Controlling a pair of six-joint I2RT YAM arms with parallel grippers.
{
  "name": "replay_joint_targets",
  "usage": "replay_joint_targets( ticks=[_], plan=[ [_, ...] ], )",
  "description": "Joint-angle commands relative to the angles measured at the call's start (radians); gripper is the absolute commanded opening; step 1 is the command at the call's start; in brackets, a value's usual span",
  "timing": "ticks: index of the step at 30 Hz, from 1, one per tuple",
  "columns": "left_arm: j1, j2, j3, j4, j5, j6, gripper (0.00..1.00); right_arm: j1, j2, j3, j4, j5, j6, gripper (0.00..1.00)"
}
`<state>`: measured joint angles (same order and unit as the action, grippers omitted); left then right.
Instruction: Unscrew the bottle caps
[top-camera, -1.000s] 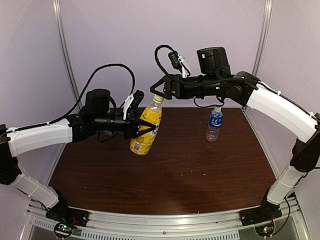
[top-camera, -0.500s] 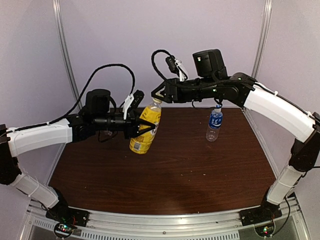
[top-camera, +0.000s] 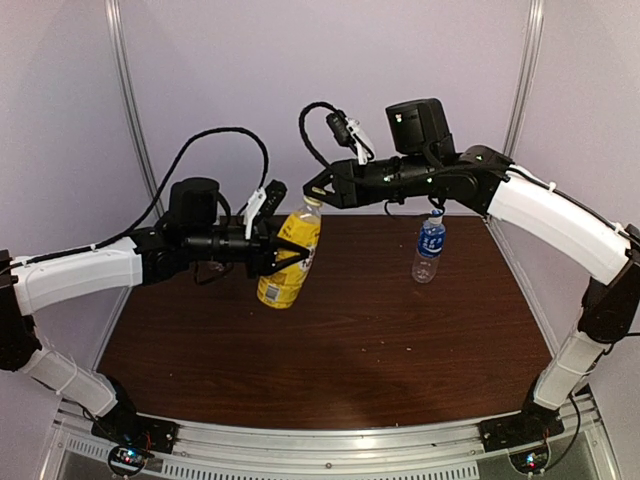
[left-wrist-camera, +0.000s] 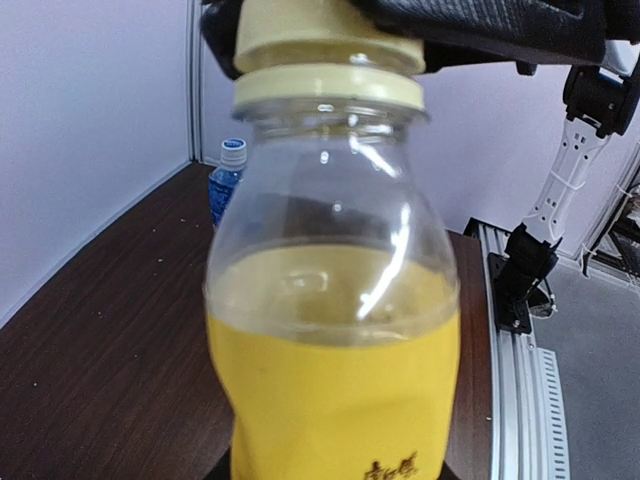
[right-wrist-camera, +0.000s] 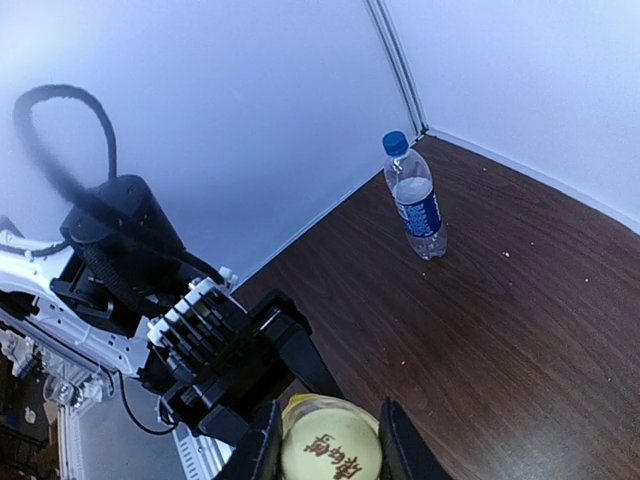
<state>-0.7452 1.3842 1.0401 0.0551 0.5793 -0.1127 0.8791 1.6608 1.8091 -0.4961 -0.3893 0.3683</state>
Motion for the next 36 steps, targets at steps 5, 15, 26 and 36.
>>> replay_joint_targets(
  ticks=[5, 15, 26, 36],
  plan=[
    [-0.005, -0.02, 0.022, 0.141, 0.37, -0.034, 0.37, -0.018, -0.009, 0.006, -0.027, -0.292, -0.389, 0.24],
    [-0.005, -0.001, 0.011, 0.234, 0.546, -0.112, 0.36, -0.106, 0.074, 0.125, -0.18, -0.658, -0.664, 0.24],
    [-0.004, 0.007, 0.01, 0.239, 0.529, -0.117, 0.36, -0.117, 0.124, 0.193, -0.269, -0.65, -0.699, 0.29],
    [-0.003, -0.001, 0.013, 0.195, 0.451, -0.083, 0.36, -0.117, 0.035, 0.093, -0.144, -0.543, -0.583, 0.57]
  ],
)
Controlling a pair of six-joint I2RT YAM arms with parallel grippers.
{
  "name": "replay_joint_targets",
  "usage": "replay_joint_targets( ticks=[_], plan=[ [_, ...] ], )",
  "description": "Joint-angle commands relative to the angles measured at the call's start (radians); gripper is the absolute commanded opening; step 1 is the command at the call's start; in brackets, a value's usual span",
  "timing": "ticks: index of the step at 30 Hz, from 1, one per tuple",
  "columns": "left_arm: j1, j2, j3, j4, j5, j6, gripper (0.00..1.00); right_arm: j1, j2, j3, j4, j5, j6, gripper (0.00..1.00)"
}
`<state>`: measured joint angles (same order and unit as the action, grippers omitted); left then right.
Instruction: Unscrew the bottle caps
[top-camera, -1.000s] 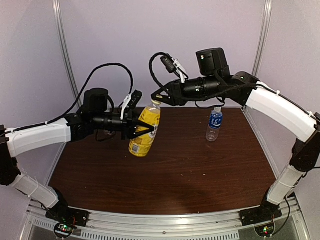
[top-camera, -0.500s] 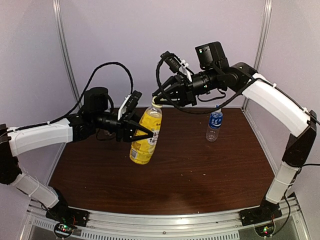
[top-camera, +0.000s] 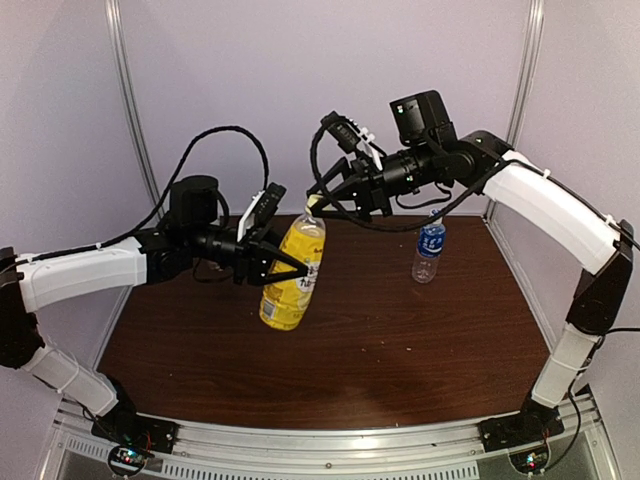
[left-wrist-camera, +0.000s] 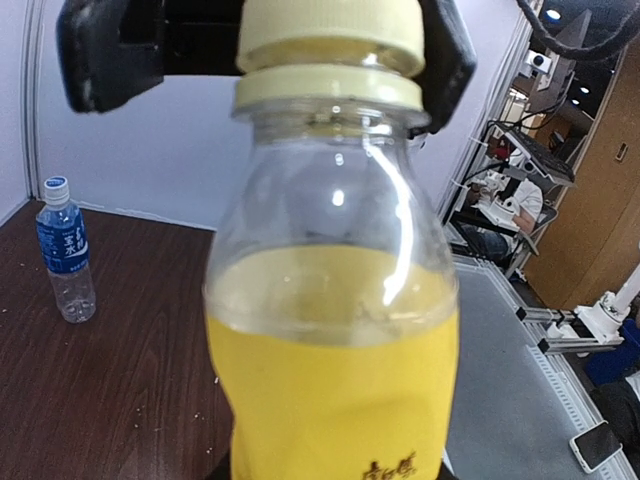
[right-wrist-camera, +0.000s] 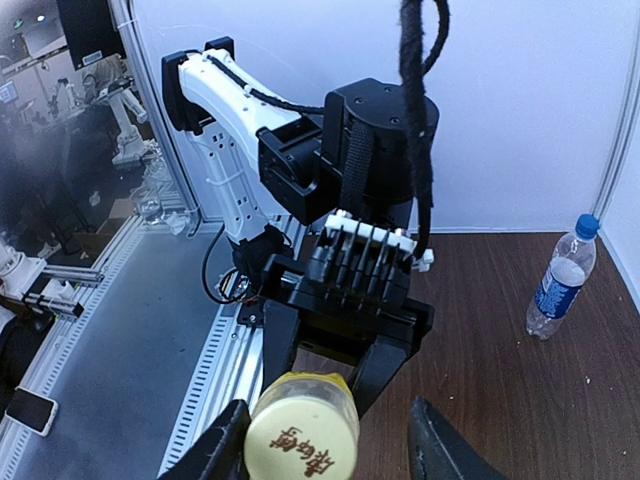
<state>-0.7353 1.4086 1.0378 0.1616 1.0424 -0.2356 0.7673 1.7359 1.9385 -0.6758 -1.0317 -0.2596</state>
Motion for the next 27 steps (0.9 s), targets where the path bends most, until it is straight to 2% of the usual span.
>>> replay_joint_targets(
  ticks=[1, 7, 11, 17, 21, 27],
  plan=[
    [-0.013, -0.026, 0.017, 0.077, -0.025, 0.048, 0.36, -0.004, -0.047, -0.041, 0.042, 0.102, 0.058, 0.6],
    [-0.013, -0.033, 0.022, 0.039, -0.115, 0.079, 0.36, -0.003, -0.135, -0.127, 0.139, 0.172, 0.188, 0.84],
    [-0.015, -0.039, 0.024, 0.009, -0.197, 0.101, 0.36, 0.001, -0.173, -0.164, 0.198, 0.264, 0.338, 0.93],
    [-0.014, -0.044, 0.028, -0.039, -0.337, 0.136, 0.36, 0.035, -0.171, -0.152, 0.262, 0.509, 0.592, 0.95],
    [-0.013, -0.045, 0.027, -0.053, -0.419, 0.137, 0.36, 0.062, -0.133, -0.106, 0.2, 0.679, 0.67, 0.94],
    [-0.015, -0.053, 0.027, -0.067, -0.482, 0.145, 0.36, 0.091, -0.089, -0.085, 0.174, 0.705, 0.697, 0.91]
  ],
)
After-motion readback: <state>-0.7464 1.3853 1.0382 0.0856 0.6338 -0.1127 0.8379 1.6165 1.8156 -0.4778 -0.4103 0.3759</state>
